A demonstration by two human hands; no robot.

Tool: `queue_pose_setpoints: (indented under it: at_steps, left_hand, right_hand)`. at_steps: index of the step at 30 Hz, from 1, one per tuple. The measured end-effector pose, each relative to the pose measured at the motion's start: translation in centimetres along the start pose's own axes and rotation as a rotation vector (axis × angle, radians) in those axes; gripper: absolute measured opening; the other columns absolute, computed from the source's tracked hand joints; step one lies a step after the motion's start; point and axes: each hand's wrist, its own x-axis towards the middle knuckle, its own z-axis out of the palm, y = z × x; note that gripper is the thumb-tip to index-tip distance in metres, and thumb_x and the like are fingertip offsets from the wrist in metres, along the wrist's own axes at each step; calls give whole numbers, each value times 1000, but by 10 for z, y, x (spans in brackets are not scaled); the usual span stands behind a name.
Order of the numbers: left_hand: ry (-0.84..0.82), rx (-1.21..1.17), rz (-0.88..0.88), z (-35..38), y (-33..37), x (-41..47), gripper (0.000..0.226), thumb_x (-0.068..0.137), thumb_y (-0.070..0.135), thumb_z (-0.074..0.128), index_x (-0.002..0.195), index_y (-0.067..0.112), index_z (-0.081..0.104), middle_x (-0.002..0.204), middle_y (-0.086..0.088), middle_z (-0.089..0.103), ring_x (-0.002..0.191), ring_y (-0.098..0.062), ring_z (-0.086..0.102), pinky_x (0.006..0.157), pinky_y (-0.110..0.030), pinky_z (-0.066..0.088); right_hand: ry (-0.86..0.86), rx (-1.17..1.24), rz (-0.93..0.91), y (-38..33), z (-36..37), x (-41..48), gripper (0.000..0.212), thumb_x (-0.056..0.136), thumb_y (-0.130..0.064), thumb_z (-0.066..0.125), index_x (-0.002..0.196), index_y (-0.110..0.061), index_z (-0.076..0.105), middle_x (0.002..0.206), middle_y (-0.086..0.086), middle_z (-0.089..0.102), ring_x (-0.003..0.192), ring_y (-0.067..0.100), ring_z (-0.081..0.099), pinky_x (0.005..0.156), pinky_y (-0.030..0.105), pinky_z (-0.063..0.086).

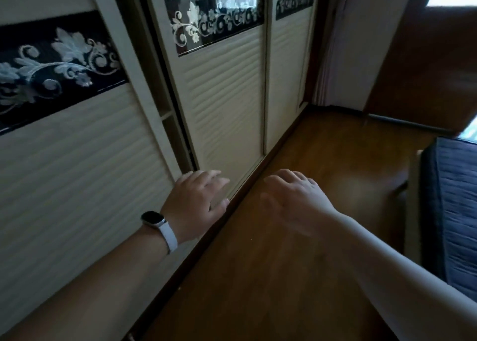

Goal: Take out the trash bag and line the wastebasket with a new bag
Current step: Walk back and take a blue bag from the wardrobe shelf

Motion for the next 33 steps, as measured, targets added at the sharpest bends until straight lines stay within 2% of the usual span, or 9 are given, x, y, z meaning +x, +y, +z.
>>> queue_pose_setpoints:
  at_steps: [8, 17, 22, 28, 33]
  left_hand:
    - [7, 7, 115, 27, 50, 88, 52, 89, 49, 39, 122, 17, 63, 131, -7, 60, 122, -27, 54, 102, -48, 39]
    - [21, -10, 232, 47, 64, 186, 53, 86, 49, 40, 119, 17, 66, 128, -7, 62, 119, -27, 56, 96, -48, 42]
    - [31, -7, 329, 73, 52, 253, 52, 87, 48, 41, 118, 15, 66, 125, -9, 63, 117, -30, 59, 95, -50, 44]
    - [37, -56, 387, 102, 18, 357, 50, 86, 48, 43, 119, 17, 65, 128, -7, 62, 118, -28, 58, 93, -47, 46]
    - [78, -92, 437, 111, -6, 451, 47, 86, 47, 45, 119, 20, 63, 129, -6, 61, 120, -27, 56, 94, -47, 46]
  right_hand:
    - [41, -40, 74, 86, -27, 10, 57, 88, -66, 23, 130, -35, 45, 130, -8, 50, 126, 19, 43, 101, 40, 37]
    - [71, -47, 172, 145, -38, 40, 53, 90, -66, 24, 129, -37, 43, 132, -8, 50, 125, 19, 46, 99, 40, 39]
    - [47, -73, 242, 183, -39, 79, 52, 89, -66, 24, 127, -36, 45, 130, -8, 49, 122, 18, 46, 99, 39, 38]
    - [24, -115, 327, 229, -40, 158, 49, 89, -65, 28, 127, -38, 44, 130, -9, 47, 123, 17, 43, 99, 37, 34]
    - [4, -212, 301, 254, -54, 236, 61, 83, -63, 15, 129, -35, 43, 132, -7, 47, 123, 18, 44, 100, 38, 35]
